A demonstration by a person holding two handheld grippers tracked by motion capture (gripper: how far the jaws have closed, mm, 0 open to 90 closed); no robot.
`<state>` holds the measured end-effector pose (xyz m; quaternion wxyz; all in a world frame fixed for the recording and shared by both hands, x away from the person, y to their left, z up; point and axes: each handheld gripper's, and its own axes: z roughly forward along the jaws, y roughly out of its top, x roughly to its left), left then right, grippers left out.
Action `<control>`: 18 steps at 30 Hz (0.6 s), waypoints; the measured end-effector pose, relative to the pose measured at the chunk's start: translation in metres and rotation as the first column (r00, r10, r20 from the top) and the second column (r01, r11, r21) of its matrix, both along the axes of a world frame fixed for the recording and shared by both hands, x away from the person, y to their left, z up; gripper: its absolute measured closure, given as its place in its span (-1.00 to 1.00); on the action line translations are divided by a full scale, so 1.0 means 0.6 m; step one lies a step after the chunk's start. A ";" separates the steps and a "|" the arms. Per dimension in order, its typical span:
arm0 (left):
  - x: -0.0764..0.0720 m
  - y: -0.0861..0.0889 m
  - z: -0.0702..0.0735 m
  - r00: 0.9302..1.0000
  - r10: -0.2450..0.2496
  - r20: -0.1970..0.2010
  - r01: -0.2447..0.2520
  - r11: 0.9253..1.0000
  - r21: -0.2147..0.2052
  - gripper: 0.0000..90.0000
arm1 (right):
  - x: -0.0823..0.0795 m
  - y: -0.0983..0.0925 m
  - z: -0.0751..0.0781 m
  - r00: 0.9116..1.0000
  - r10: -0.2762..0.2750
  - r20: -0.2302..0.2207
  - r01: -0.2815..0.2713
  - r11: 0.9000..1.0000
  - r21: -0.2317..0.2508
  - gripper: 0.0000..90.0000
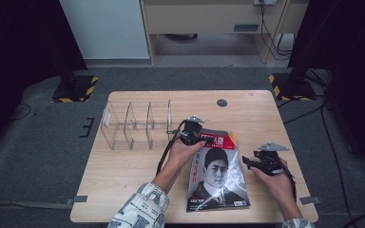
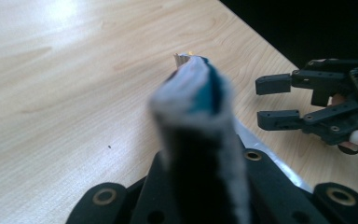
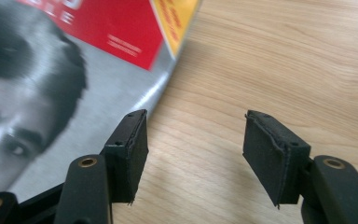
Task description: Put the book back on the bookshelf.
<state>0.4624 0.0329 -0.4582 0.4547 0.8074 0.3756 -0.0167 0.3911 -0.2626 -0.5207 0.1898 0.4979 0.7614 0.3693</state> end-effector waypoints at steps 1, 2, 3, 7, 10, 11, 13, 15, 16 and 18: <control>-0.001 0.001 0.003 1.000 -0.001 0.004 0.001 1.000 0.003 0.91 | 0.001 -0.003 0.000 1.000 -0.006 0.004 0.006 1.000 -0.003 -0.10; -0.001 0.002 0.007 1.000 -0.003 0.009 0.003 1.000 0.005 0.91 | 0.001 -0.005 -0.001 1.000 -0.013 0.004 0.013 1.000 -0.006 -0.10; -0.002 0.003 0.010 1.000 -0.002 0.012 0.001 1.000 0.006 0.91 | 0.001 -0.007 -0.001 1.000 -0.024 0.003 0.024 1.000 -0.011 -0.10; -0.004 0.006 0.023 1.000 -0.003 0.027 0.003 1.000 0.006 0.92 | 0.001 -0.011 -0.003 0.999 -0.053 -0.001 0.053 0.998 -0.030 -0.13; -0.005 0.009 0.033 0.999 -0.003 0.036 0.003 1.000 0.000 0.92 | 0.002 -0.014 -0.004 0.998 -0.068 0.005 0.068 0.997 -0.041 -0.16; -0.006 0.010 0.037 0.999 -0.004 0.039 0.004 1.000 -0.002 0.92 | 0.002 -0.014 -0.005 0.998 -0.070 0.005 0.070 0.997 -0.042 -0.16; -0.007 0.012 0.042 0.999 -0.003 0.044 0.003 1.000 -0.003 0.92 | 0.002 -0.016 -0.006 0.997 -0.075 0.002 0.075 0.996 -0.047 -0.17; -0.008 0.014 0.048 0.999 -0.002 0.049 0.002 1.000 -0.004 0.92 | 0.002 -0.017 -0.007 0.997 -0.080 -0.001 0.080 0.996 -0.051 -0.18; -0.009 0.016 0.051 0.999 -0.002 0.052 0.002 1.000 -0.003 0.92 | 0.002 -0.017 -0.008 0.997 -0.083 -0.003 0.082 0.995 -0.052 -0.18; -0.010 0.018 0.059 0.998 0.001 0.059 -0.001 1.000 -0.010 0.92 | 0.003 -0.019 -0.009 0.996 -0.089 -0.004 0.088 0.994 -0.058 -0.19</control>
